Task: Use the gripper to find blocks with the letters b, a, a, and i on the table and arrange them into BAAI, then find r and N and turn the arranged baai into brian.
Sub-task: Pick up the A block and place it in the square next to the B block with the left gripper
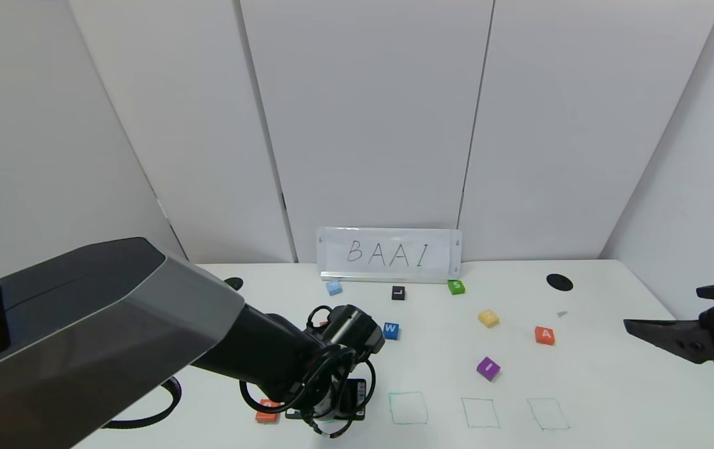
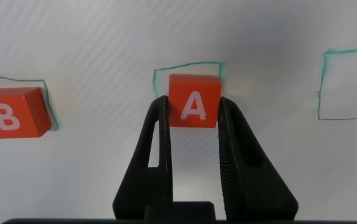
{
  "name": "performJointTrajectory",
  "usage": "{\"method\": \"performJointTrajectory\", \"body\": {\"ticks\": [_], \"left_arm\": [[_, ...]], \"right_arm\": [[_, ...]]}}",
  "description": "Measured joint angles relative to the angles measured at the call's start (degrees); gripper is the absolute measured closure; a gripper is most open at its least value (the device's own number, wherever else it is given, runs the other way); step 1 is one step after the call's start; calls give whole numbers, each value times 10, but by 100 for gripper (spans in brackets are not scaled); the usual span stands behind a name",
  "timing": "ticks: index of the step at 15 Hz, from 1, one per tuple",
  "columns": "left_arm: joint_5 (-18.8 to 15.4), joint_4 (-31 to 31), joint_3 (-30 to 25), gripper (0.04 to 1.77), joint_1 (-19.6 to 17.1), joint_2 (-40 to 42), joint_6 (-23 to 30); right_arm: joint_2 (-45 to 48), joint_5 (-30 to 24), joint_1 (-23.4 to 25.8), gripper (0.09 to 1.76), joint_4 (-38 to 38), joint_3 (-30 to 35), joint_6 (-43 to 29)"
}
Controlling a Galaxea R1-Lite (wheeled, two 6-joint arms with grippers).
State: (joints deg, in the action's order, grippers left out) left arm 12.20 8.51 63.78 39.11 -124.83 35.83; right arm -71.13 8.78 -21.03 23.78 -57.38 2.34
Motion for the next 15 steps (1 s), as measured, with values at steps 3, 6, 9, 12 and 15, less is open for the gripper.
{"method": "performJointTrajectory", "body": {"ticks": [3,6,9,12,15], "left_arm": [[0,0,0,132,-1,0,2],[-1,0,2,132,-1,-1,12],[-1,0,2,132,-1,-1,13],[-2,0,0,120,-1,-1,13],[0,0,1,85,-1,0,13]], "right_arm": [[-1,0,0,14,0,0,0],[-1,0,0,14,0,0,0],[0,0,-3,14,0,1,0],[0,0,-4,14,0,2,0],[0,0,-4,14,0,2,0]]}}
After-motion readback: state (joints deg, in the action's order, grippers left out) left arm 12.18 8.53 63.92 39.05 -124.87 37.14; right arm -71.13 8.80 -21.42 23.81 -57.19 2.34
